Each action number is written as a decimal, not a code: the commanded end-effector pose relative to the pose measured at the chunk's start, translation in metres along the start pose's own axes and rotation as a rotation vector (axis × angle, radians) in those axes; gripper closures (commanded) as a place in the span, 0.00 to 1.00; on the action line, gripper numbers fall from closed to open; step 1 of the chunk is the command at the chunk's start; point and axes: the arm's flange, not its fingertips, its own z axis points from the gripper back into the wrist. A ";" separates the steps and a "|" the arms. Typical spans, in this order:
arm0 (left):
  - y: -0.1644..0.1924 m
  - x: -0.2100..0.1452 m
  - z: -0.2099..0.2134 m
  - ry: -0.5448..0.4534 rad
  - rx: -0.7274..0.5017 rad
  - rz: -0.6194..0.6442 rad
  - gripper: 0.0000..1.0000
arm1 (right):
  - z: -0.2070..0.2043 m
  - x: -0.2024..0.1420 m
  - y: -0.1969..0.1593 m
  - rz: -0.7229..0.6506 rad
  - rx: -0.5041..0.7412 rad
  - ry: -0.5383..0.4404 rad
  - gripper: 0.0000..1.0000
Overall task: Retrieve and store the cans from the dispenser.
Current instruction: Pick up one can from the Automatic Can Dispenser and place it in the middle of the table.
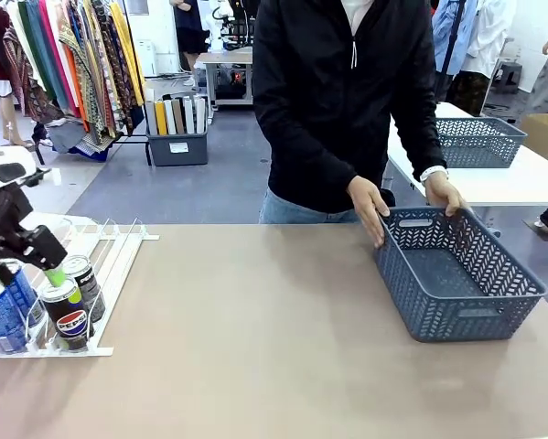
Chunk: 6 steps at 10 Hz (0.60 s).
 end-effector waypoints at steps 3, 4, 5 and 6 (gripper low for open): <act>-0.006 -0.002 0.008 -0.044 0.001 -0.058 0.00 | 0.002 0.001 0.001 0.019 0.011 0.001 0.00; -0.004 0.002 0.001 -0.008 -0.006 -0.015 0.00 | 0.002 0.001 0.001 0.019 0.011 0.001 0.00; -0.010 0.012 -0.013 0.005 0.053 0.019 0.00 | 0.002 0.001 0.001 0.019 0.011 0.001 0.00; -0.012 0.019 -0.021 0.001 0.040 -0.003 0.00 | 0.002 0.001 0.001 0.019 0.011 0.001 0.00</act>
